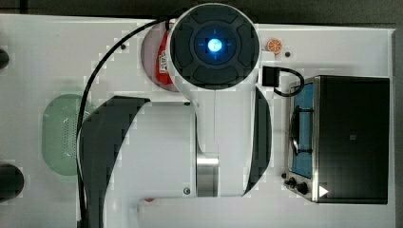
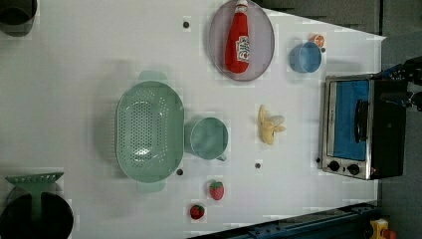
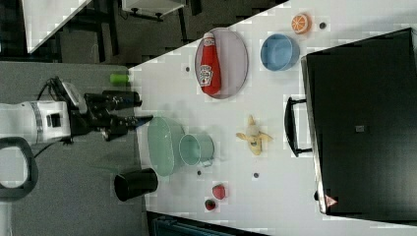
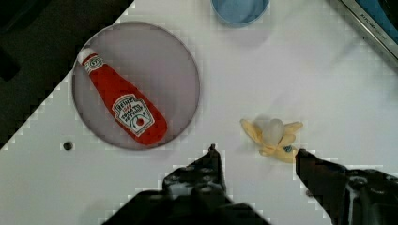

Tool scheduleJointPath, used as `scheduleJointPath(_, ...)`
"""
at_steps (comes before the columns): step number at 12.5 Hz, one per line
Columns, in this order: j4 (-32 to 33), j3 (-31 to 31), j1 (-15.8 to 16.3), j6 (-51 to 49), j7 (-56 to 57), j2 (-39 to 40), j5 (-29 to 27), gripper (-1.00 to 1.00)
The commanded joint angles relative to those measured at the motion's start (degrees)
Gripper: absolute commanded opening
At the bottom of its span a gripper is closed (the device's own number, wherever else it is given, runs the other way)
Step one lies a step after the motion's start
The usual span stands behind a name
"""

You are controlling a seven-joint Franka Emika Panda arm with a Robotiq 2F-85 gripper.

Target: Pick Banana and place it in mug.

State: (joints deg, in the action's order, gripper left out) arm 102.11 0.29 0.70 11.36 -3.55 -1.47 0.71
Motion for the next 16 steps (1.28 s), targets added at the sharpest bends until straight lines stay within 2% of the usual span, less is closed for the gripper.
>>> scheduleJointPath(1,8.7,-0.7,-2.8,-13.7,-0.8,-18.3,-1.0,0.59)
scheduleJointPath(3,9.0,-0.7,-2.8,-13.7,-0.8,-18.1,-1.0,0.99)
scheduleJointPath(7,13.8,-0.7,-2.7,-9.6,-0.8,-15.8,-1.0,1.00)
scheduleJointPath(13,27.5,-0.1,-2.3,12.8,6.9,-9.7,-1.0,1.00)
scheduleJointPath(16,32.3,0.2,-2.2,23.7,11.3,-4.9,-0.9,1.00)
